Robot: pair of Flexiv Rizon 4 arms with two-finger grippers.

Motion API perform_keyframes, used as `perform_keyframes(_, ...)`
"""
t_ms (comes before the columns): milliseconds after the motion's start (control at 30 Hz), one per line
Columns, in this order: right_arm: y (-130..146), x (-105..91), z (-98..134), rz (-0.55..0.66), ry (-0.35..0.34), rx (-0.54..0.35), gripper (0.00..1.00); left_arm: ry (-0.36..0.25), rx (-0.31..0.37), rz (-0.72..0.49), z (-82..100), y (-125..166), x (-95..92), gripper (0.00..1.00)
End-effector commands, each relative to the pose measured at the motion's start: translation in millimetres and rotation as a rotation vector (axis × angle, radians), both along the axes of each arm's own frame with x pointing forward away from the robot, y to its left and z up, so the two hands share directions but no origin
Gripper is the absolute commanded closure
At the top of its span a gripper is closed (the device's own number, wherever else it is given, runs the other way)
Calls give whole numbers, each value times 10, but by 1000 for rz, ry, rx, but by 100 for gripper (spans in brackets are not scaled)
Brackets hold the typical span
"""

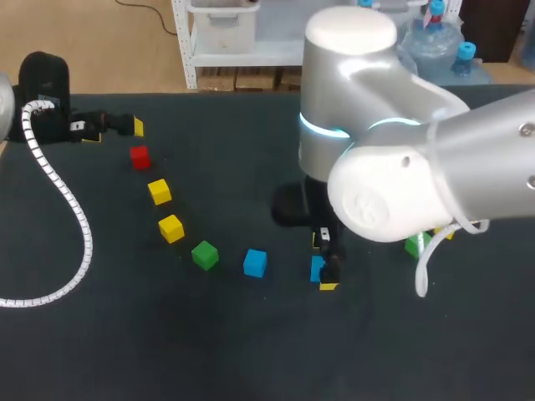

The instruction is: Place the blue cubes, place green cubes on the blue cubes, place the yellow cubes on the green cubes, then place the red cubes on the yellow cubes, and place purple cube on the red cubes.

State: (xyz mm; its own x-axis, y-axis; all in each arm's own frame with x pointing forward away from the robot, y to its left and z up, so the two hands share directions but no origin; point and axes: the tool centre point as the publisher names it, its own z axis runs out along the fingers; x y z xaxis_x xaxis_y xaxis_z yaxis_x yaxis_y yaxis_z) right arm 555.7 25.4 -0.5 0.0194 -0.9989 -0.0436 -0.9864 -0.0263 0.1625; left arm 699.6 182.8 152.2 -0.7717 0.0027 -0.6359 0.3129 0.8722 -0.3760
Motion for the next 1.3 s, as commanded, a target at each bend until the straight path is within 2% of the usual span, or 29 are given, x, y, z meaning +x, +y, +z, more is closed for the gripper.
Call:
perform_keyframes(33, 14, 32, -24, 3, 11, -2, 0, -5, -7, -4, -15, 15, 1, 0)
perform_keyframes(200, 30, 18, -52, 10, 9, -14, 0, -5, -7, -4, -15, 15, 1, 0)
perform_keyframes(267, 28, 16, -70, 10, 12, -17, 28, -5, -7, -4, -15, 15, 1, 0)
perform_keyframes(333, 27, 14, -84, 11, 17, -17, 37, -5, -7, -4, -15, 15, 1, 0)
perform_keyframes(400, 33, 12, -90, 11, 19, -19, 42, -5, -7, -4, -15, 15, 1, 0)
perform_keyframes(500, 40, 10, -92, 13, 20, -28, 62, -5, -7, -4, -15, 15, 1, 0)
perform_keyframes(533, 41, 10, -91, 13, 19, -28, 84, -5, -7, -4, -15, 15, 1, 0)
perform_keyframes(567, 43, 9, -87, 12, 15, -32, 100, -5, -7, -4, -15, 15, 1, 0)
perform_keyframes(733, 73, 13, -12, 42, 0, -29, 100, -5, -7, -4, -15, 15, 1, 0)
perform_keyframes(900, 168, 129, 170, 101, -36, -33, 100, -5, -7, -4, -15, 15, 1, 0)
perform_keyframes(1100, 334, 460, 349, 162, -76, -39, 100, -5, -7, -4, -15, 15, 1, 0)
perform_keyframes(1200, 402, 667, 361, 195, -58, 5, 100, -5, -7, -4, -15, 15, 1, 0)
perform_keyframes(1300, 469, 854, 343, 207, -43, 3, 100, -5, -7, -4, -15, 15, 1, 0)
